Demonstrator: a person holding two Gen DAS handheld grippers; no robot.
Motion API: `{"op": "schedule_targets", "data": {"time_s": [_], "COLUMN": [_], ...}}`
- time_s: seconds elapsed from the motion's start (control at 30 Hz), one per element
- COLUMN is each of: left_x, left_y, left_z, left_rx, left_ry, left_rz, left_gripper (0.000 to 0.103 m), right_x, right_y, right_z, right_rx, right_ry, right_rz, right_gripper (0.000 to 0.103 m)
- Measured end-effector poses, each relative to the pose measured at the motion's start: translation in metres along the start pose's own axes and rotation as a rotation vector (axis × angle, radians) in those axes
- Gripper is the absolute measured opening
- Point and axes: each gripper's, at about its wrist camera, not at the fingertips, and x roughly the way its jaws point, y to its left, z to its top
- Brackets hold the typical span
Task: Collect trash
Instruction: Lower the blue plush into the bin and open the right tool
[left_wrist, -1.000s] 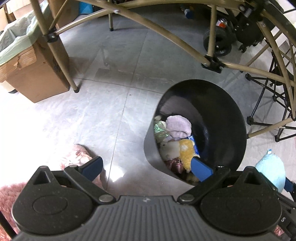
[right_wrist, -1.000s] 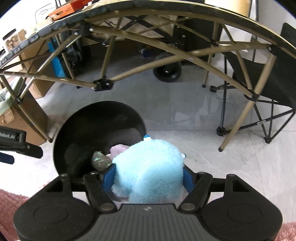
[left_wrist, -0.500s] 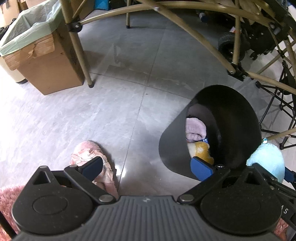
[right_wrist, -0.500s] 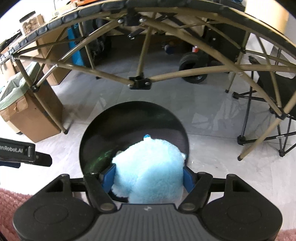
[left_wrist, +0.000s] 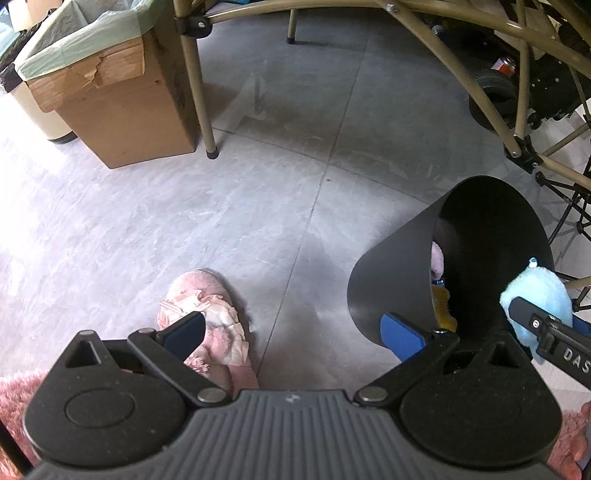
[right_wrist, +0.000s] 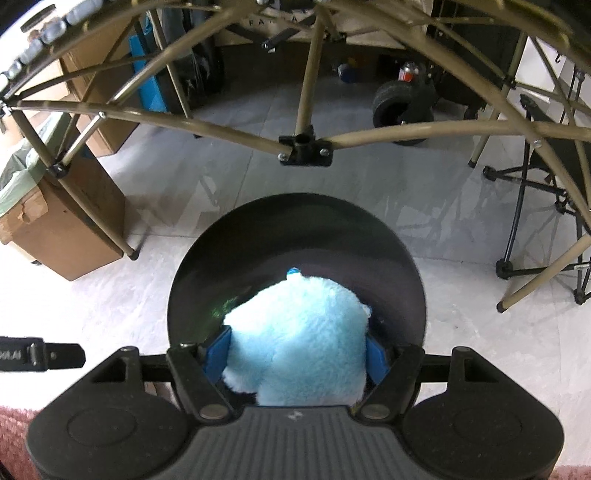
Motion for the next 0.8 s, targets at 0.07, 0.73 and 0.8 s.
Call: {"op": "schedule_targets", "data": {"time_s": [0.07,0.73,0.8], "left_x": [0.002,0.006,0.007], "left_y": [0.002,0.003,0.003], "left_z": [0.000,0.000,0.000], "left_rx": [-0.003,0.000,0.002], "left_ry": [0.005,0.017,0.018], "left_rz": [0.001,0.012,0.013], "left_gripper": [0.103,0.103,0.103], "right_x": [0.007,0.024,0.025], "right_y": [0.004,0.005,0.004], "right_z": [0.002,0.005,0.005], "right_rx": [0.002,0.039,0.049], "right_ry": [0.019,0.061,0.067], "right_rz": [-0.003,-0.010,-0.004], "right_gripper": [0.071,0.079,0.091]}}
